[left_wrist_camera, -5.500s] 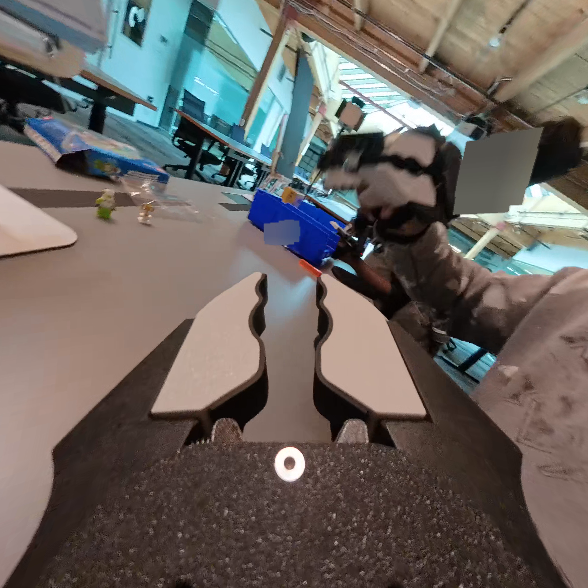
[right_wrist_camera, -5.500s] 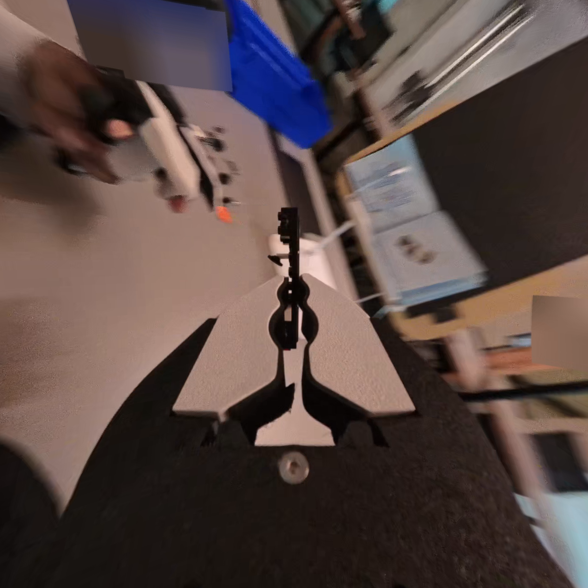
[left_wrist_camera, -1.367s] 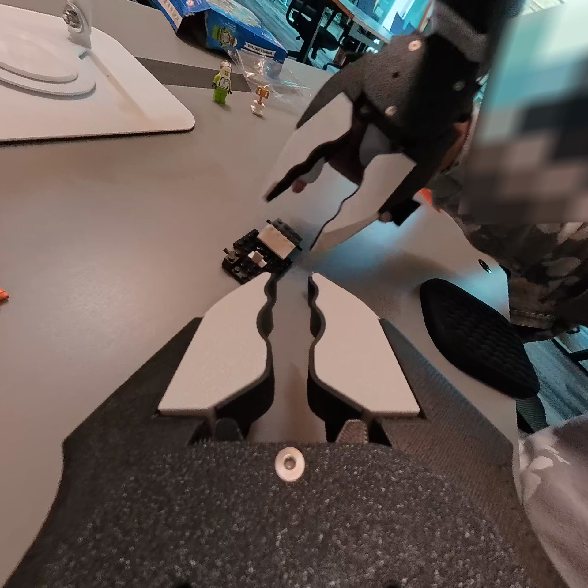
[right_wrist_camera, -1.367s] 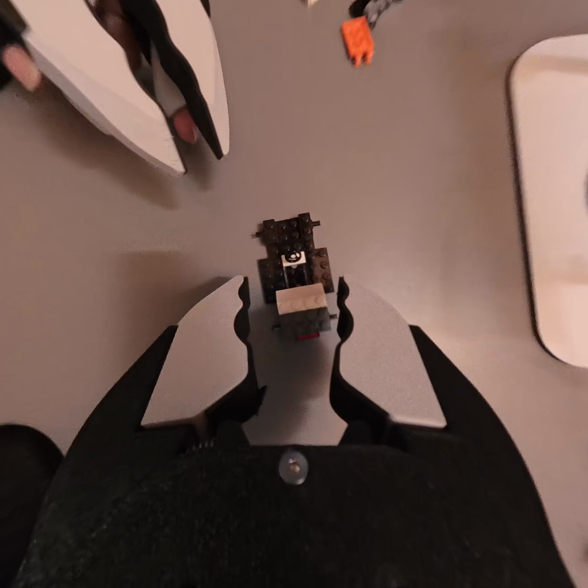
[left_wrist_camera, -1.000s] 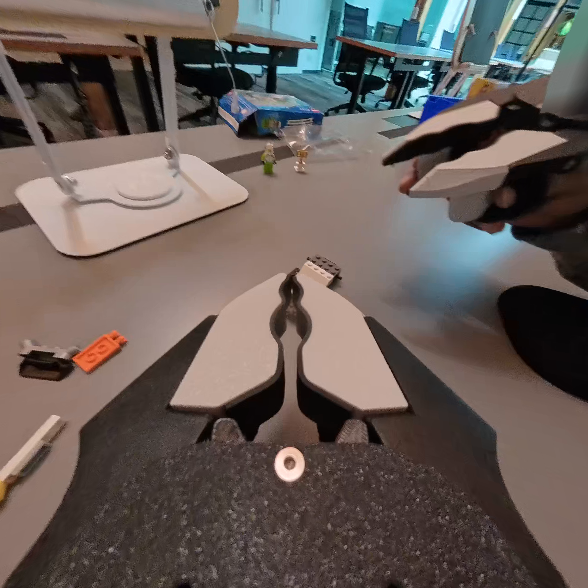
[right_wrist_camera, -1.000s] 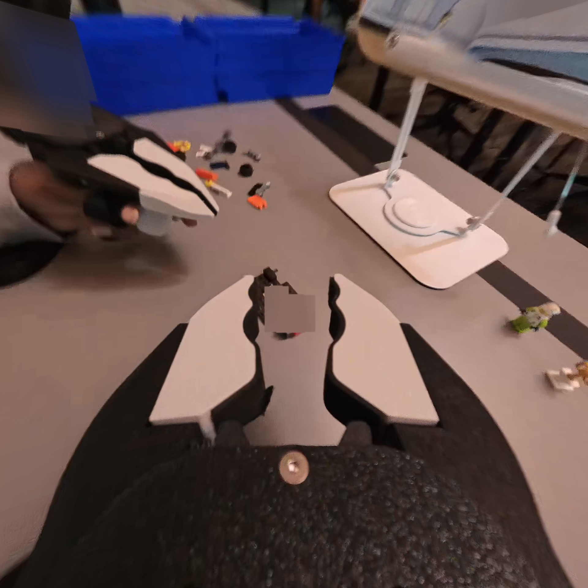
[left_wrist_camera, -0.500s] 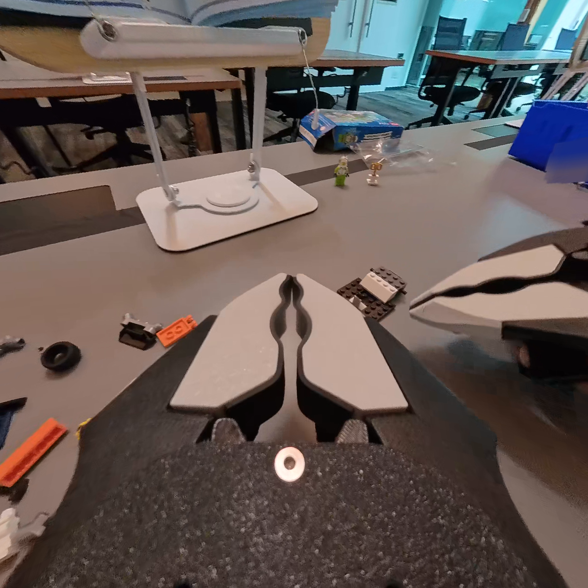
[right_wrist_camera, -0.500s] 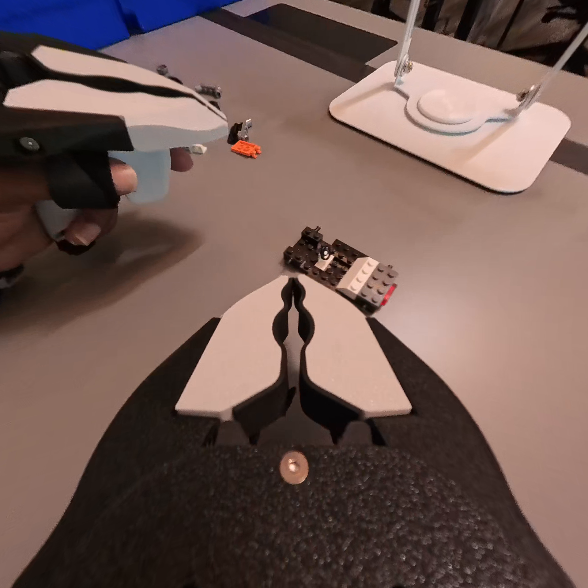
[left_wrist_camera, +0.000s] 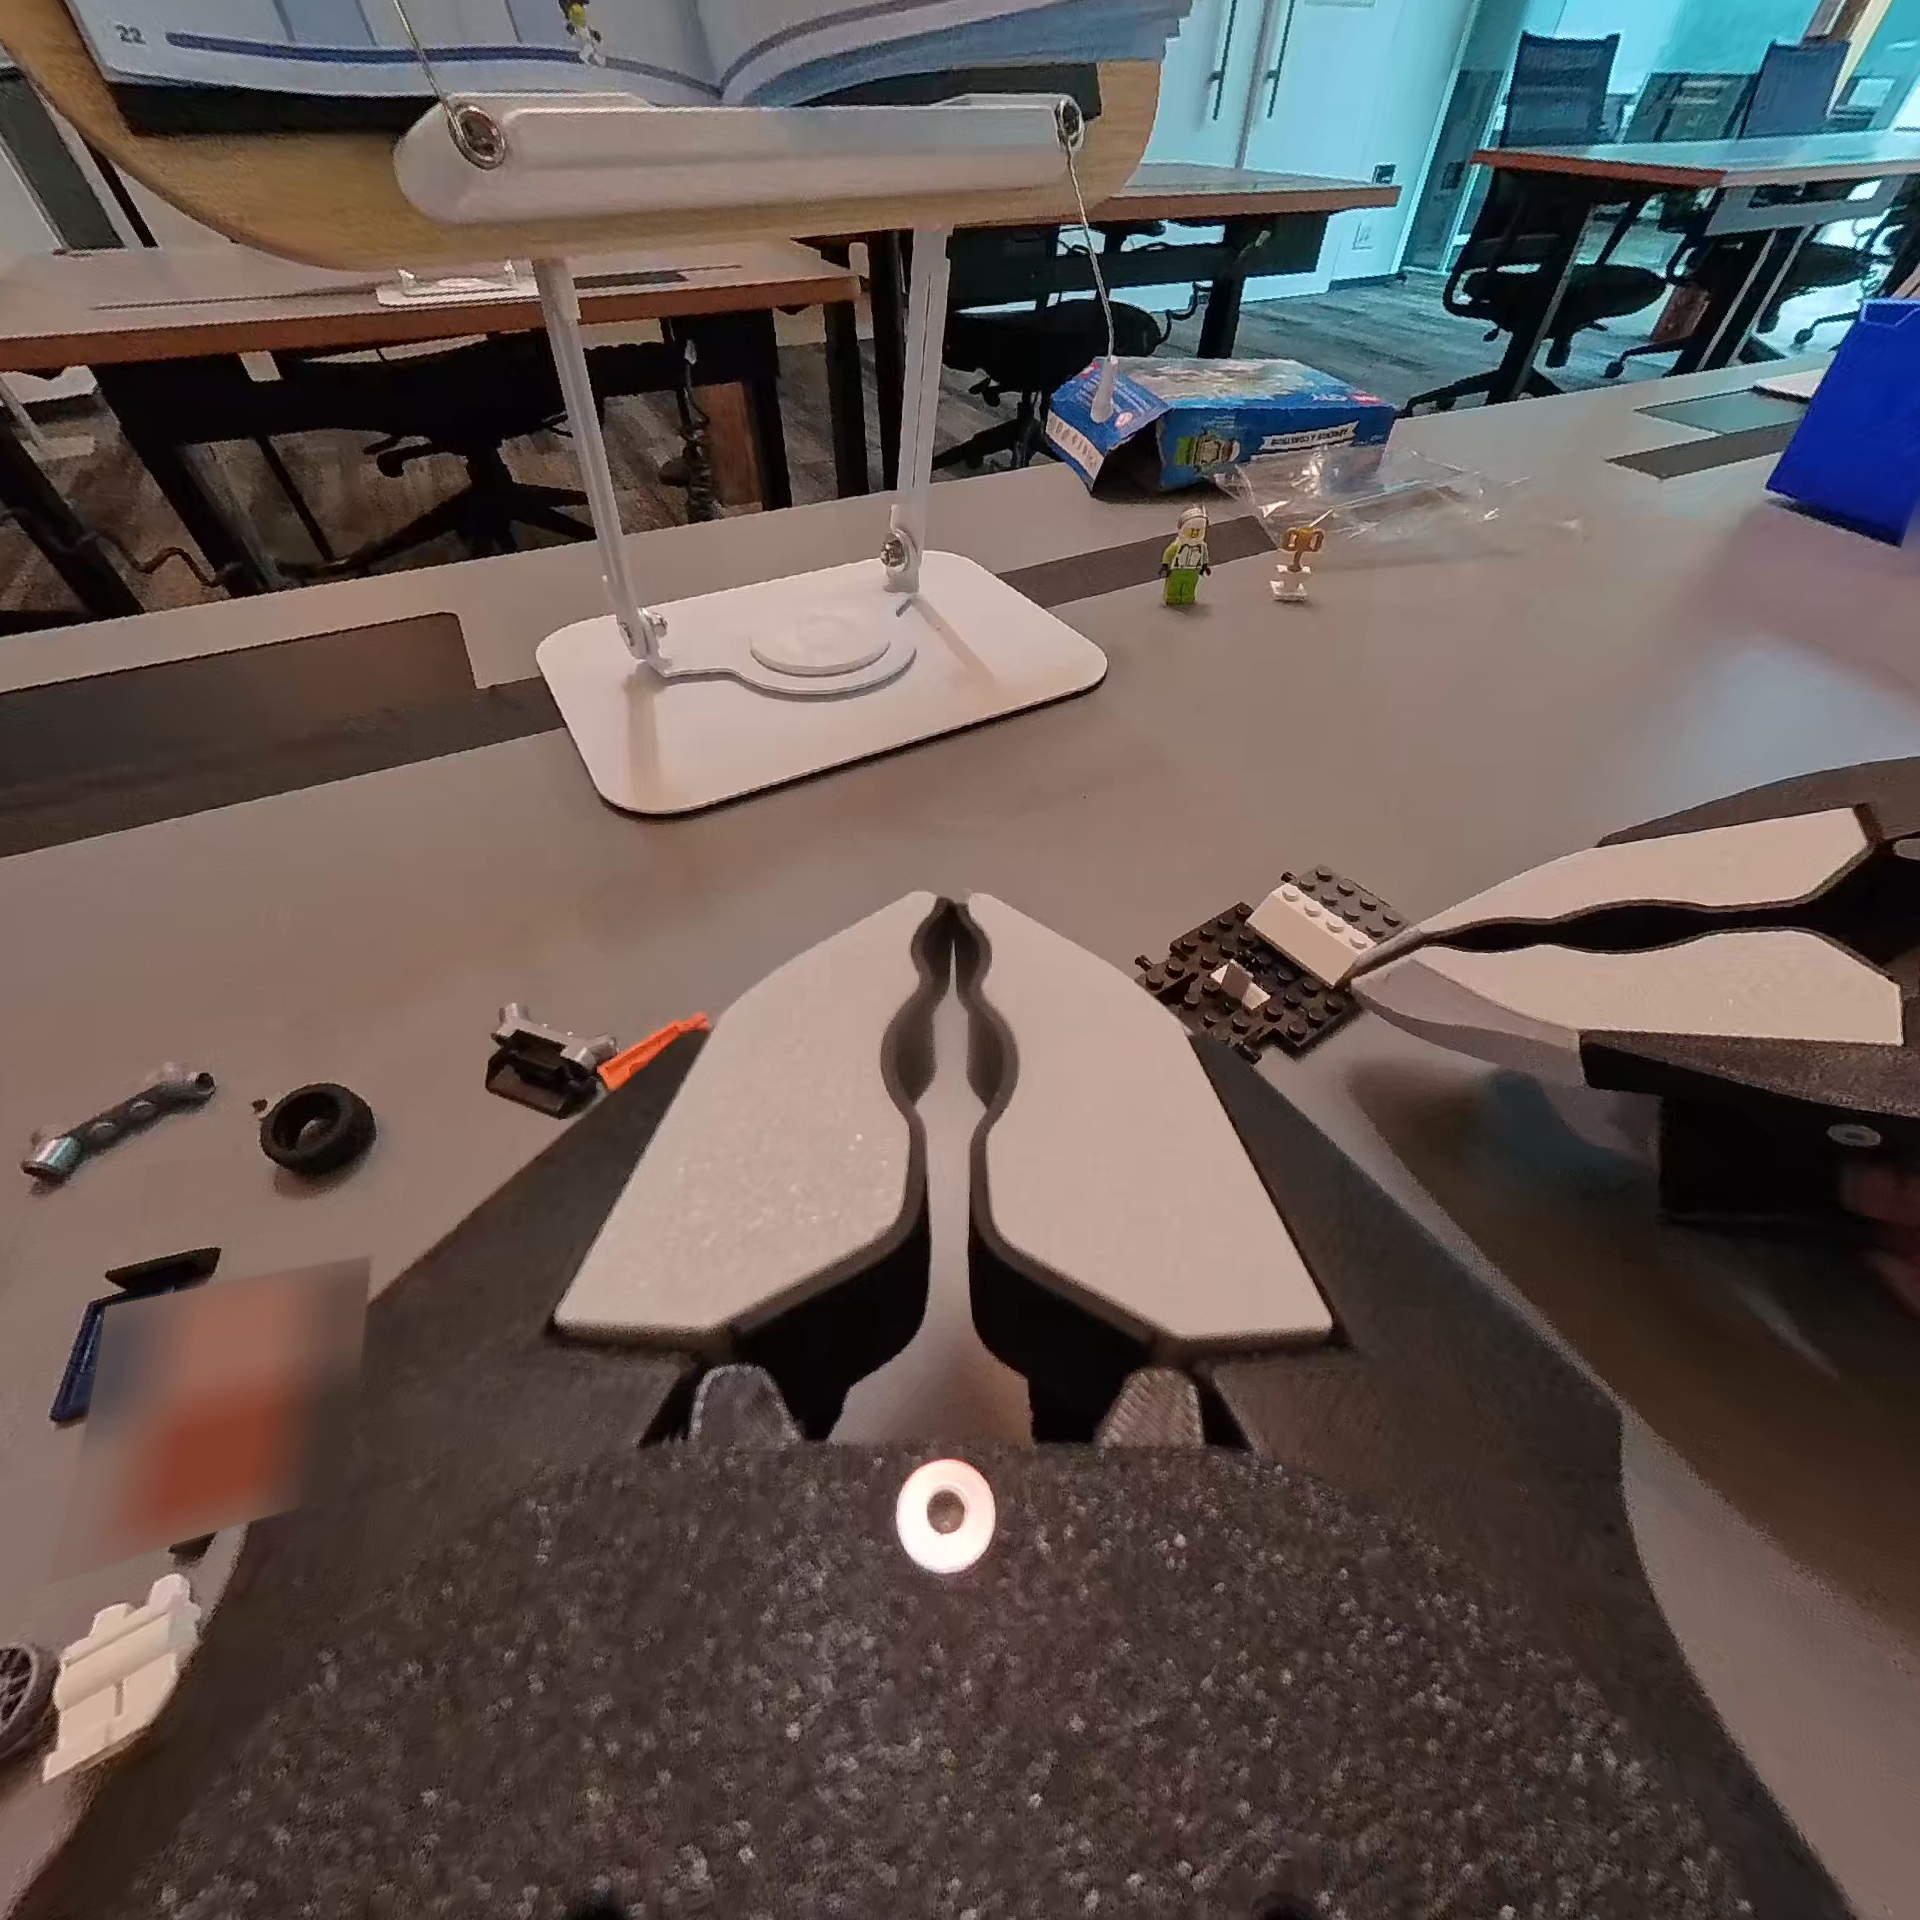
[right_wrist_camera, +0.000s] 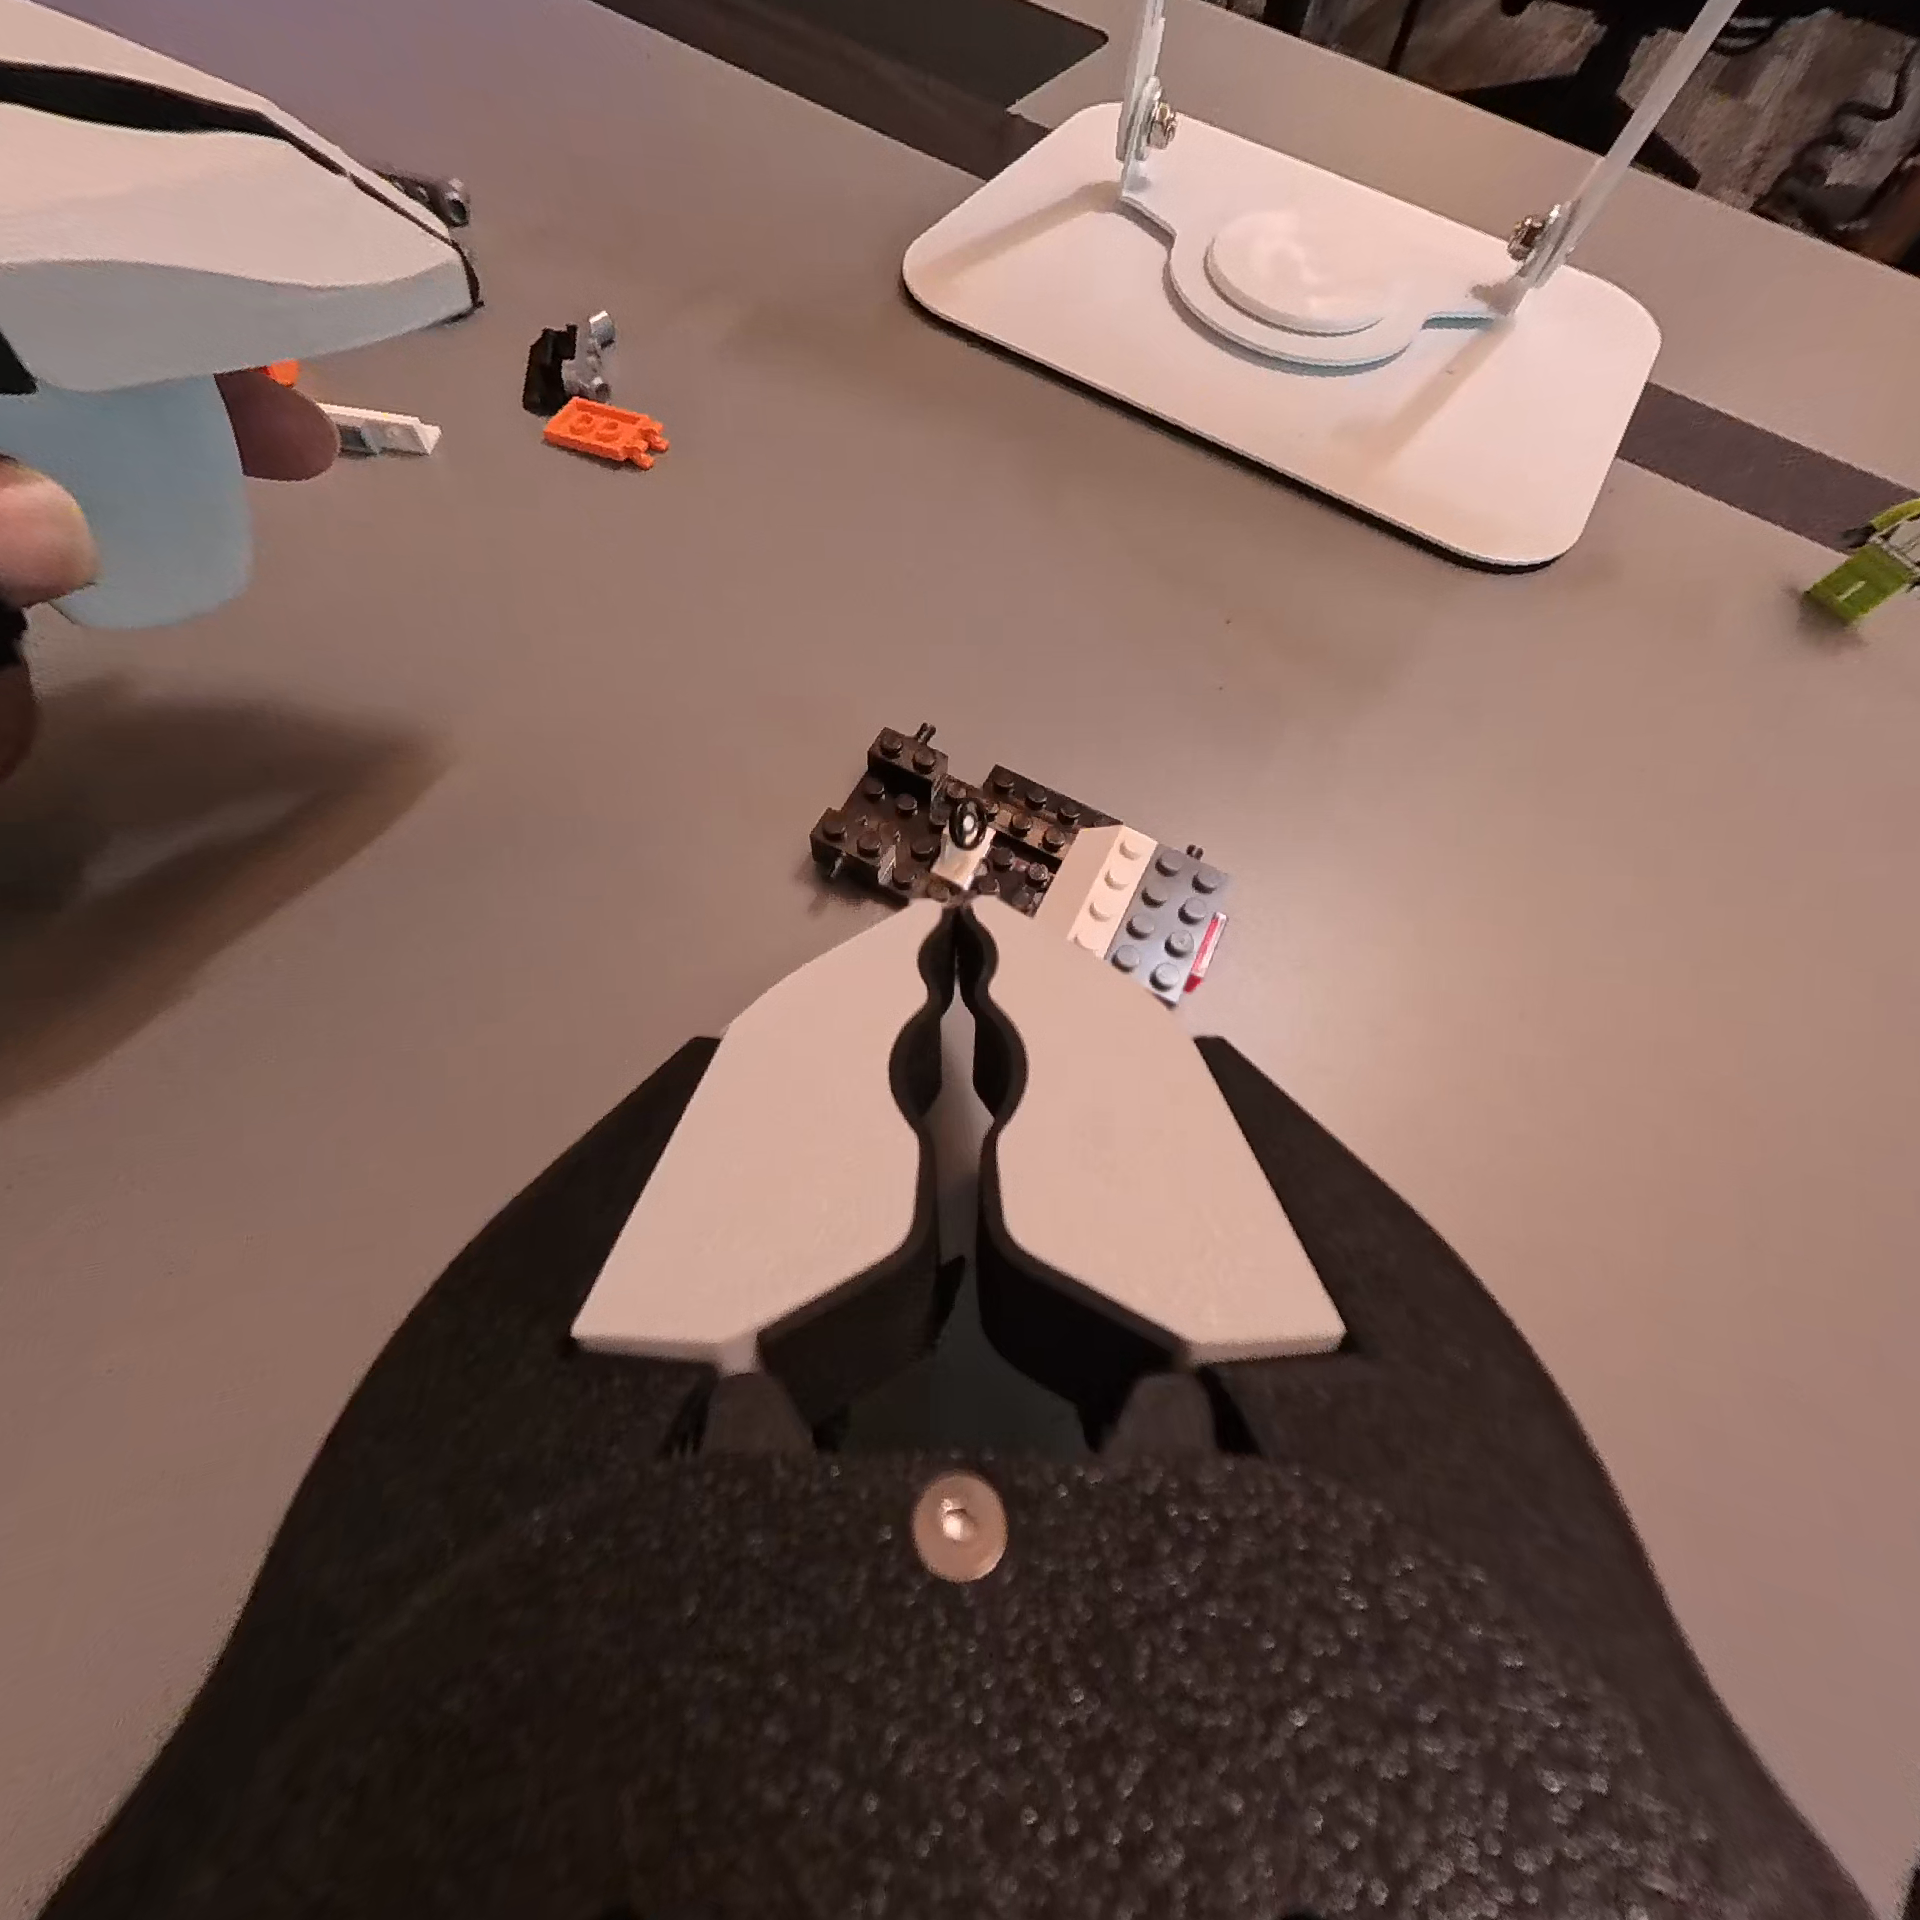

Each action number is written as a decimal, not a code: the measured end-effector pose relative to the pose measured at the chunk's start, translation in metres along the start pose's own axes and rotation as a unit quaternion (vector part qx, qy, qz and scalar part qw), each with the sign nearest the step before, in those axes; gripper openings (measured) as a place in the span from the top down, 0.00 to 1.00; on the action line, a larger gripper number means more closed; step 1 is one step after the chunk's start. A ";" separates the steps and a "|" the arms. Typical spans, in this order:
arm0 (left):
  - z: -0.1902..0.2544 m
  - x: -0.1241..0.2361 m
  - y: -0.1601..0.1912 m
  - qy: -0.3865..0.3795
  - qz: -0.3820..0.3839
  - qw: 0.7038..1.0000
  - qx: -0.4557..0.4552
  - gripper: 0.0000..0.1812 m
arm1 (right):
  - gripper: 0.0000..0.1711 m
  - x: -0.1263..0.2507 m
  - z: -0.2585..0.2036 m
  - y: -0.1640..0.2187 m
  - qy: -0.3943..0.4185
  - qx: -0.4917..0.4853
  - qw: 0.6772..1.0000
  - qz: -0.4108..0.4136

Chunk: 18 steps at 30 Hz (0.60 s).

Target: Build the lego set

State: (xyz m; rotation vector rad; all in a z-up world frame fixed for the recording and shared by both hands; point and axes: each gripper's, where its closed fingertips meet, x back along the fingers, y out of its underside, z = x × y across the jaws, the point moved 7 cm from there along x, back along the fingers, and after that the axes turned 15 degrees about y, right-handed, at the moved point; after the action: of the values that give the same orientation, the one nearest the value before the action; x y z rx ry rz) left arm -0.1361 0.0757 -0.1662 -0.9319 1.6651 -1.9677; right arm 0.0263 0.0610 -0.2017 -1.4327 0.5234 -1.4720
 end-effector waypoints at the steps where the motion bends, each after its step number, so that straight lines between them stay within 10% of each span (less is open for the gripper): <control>1: 0.000 0.000 0.001 0.000 -0.001 1.000 0.002 1.00 | 1.00 0.001 0.000 0.001 0.001 0.001 1.000 0.000; 18: 0.003 0.001 0.003 0.014 -0.005 1.000 0.012 1.00 | 1.00 0.001 0.002 0.004 0.011 0.011 1.000 -0.015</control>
State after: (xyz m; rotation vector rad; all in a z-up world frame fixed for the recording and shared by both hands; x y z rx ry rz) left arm -0.1353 0.0727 -0.1685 -0.9093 1.6518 -2.0107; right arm 0.0297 0.0591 -0.2045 -1.4148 0.4989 -1.5148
